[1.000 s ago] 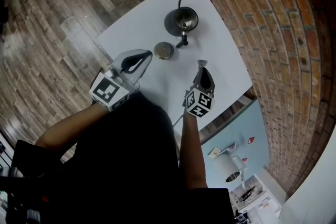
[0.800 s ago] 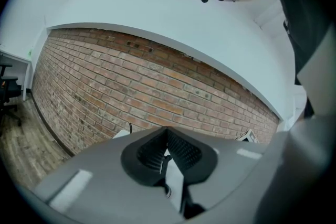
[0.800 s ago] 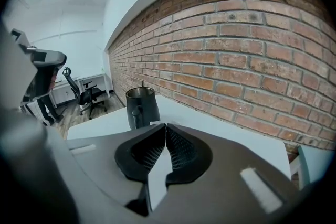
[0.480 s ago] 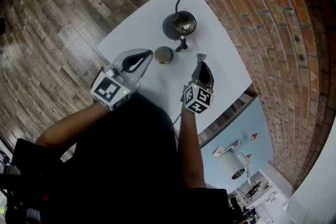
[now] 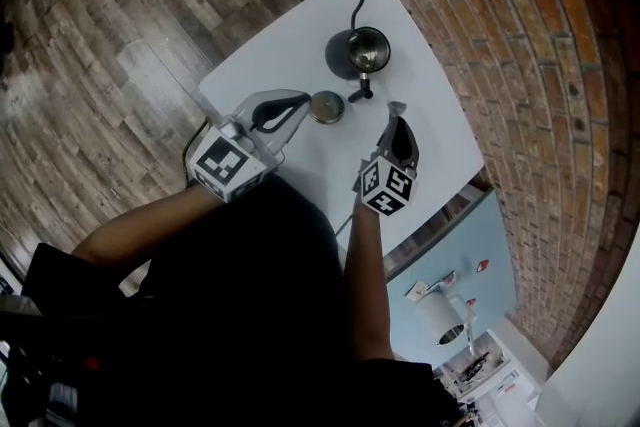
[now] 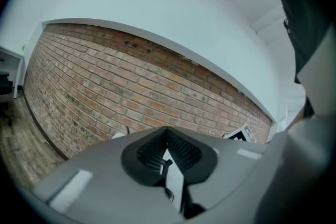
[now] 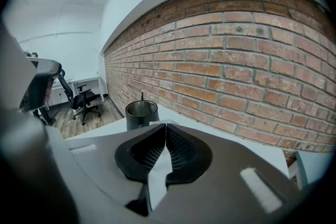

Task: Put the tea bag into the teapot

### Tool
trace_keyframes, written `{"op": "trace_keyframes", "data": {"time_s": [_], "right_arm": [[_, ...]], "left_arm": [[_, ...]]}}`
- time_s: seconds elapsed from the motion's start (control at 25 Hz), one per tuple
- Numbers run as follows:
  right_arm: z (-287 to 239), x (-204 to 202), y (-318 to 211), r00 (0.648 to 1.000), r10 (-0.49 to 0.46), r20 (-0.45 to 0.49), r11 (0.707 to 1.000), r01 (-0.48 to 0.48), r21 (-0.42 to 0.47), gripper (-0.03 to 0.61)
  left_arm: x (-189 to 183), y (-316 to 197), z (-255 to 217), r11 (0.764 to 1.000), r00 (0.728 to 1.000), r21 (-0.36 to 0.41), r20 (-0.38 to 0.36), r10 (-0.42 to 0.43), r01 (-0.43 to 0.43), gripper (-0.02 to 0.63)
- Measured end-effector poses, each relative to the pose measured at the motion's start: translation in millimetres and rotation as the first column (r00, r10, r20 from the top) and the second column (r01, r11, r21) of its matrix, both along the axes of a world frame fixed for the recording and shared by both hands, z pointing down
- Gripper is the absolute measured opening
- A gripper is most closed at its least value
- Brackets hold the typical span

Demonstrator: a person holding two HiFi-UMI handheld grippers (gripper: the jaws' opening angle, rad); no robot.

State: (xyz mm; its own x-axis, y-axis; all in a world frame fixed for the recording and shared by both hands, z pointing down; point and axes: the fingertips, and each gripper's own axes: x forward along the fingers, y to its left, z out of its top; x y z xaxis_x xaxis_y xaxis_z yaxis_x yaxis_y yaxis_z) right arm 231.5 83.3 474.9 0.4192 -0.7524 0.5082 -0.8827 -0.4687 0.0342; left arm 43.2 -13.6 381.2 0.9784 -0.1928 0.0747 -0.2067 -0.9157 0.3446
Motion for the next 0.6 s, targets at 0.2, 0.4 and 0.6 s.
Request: {"op": "trace_keyframes", "data": {"time_s": [0.2, 0.4, 0.6], "right_arm": [[-0.9, -0.6, -1.8, 1.000, 0.007, -0.002, 1.000, -0.007, -0.008, 0.008], [-2.4, -2.9, -15.9, 1.000, 0.002, 0.003, 1.000, -0.002, 0.011, 0.008], [-4.9, -2.9, -24.4, 1.000, 0.012, 0.014, 0.999, -0.012, 0.030, 0.008]], "left_arm": [[-5.1, -3.0, 2.7, 1.000, 1.000, -0.008, 0.003, 0.002, -0.002, 0.000], [-10.8, -11.8, 3.4, 1.000, 1.000, 0.003, 0.011, -0.004, 0.004, 0.000], [-13.4, -15.4, 7.6, 1.000, 1.000, -0.002, 0.028, 0.002, -0.002, 0.000]]}}
